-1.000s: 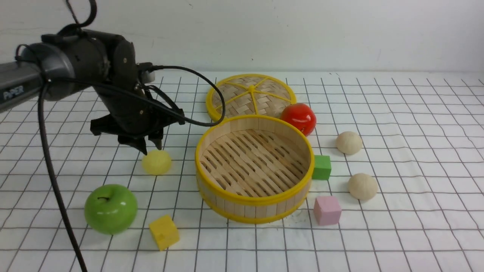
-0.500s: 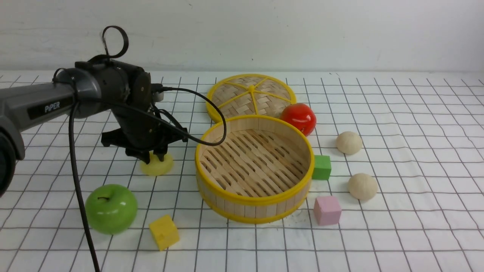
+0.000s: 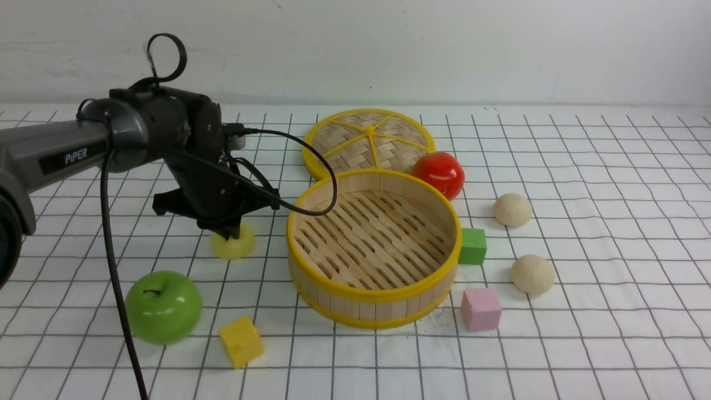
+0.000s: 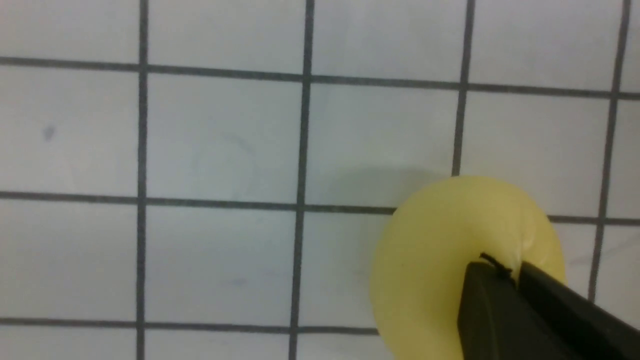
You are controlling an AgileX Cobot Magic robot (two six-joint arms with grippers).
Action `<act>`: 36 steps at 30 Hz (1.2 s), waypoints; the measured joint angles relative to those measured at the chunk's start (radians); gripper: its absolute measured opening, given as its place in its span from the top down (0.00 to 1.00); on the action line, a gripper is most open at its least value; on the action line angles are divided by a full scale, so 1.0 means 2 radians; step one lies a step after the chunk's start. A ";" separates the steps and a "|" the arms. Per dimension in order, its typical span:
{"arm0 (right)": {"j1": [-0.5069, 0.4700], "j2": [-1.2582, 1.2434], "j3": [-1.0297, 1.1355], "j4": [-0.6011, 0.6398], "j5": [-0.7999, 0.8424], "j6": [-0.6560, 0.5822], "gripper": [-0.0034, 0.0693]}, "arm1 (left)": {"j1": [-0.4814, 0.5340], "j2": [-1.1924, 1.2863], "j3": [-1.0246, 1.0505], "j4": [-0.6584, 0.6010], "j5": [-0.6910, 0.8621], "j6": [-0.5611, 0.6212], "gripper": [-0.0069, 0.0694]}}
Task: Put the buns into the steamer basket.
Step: Use the left arm to grab a steamed stuffed bun, then use the left arm to put the steamed stuffed bun into the steamer
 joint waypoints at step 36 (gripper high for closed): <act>0.000 0.000 0.000 0.000 0.000 0.000 0.62 | -0.095 -0.030 -0.002 -0.185 -0.050 0.086 0.59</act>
